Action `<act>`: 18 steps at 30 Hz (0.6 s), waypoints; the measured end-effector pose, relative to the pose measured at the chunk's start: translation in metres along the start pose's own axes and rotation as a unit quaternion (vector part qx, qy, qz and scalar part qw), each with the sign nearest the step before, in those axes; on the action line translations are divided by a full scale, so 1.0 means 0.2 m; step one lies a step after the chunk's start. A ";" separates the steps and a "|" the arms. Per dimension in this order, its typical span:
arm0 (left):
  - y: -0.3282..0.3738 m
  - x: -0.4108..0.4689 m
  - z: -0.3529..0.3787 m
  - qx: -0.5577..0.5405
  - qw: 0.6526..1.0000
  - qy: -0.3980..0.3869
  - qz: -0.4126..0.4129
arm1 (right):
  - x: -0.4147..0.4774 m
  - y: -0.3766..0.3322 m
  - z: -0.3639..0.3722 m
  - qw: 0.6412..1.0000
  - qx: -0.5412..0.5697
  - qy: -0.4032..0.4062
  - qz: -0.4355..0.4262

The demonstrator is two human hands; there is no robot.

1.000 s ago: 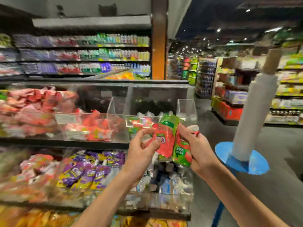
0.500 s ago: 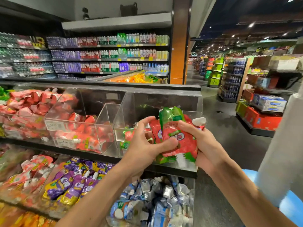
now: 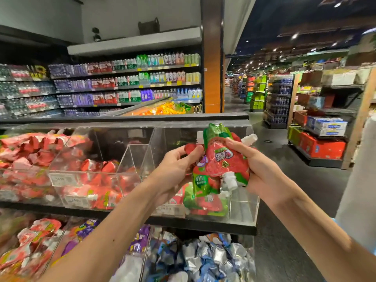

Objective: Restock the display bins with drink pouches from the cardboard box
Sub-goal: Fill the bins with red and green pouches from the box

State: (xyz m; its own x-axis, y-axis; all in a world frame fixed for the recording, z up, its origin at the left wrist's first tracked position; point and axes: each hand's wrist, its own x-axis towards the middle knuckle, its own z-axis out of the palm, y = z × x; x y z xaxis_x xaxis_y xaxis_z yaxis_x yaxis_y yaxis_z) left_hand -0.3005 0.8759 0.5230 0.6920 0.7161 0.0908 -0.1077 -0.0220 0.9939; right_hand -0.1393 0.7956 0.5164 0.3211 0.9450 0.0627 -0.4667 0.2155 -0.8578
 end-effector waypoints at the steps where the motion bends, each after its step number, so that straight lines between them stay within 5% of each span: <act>1: 0.00 0.02 -0.01 -0.008 1.000 -0.008 -0.002 | 0.01 0.00 0.01 1.000 0.003 0.016 -0.008; 6: 0.03 0.12 -0.02 -0.066 0.997 0.043 0.021 | 0.06 -0.02 0.13 0.993 0.022 0.099 -0.055; 9: 0.05 0.27 -0.18 0.082 0.985 0.138 0.060 | 0.06 -0.05 0.13 0.983 -0.010 0.144 -0.112; 13: 0.05 0.45 -0.33 0.383 0.904 0.162 0.100 | 0.09 -0.06 0.11 0.968 -0.042 0.198 -0.147; 18: 0.00 0.65 -0.32 0.598 0.776 0.148 0.136 | 0.11 -0.03 0.10 0.964 -0.085 0.202 -0.151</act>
State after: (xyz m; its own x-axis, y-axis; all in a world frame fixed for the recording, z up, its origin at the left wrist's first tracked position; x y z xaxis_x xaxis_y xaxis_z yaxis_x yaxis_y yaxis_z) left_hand -0.2569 1.0132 0.5301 0.5472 0.6961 0.4648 0.6405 -0.7057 0.3030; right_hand -0.1464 0.8204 0.5335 0.7316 0.6654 0.1483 -0.1712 0.3899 -0.9048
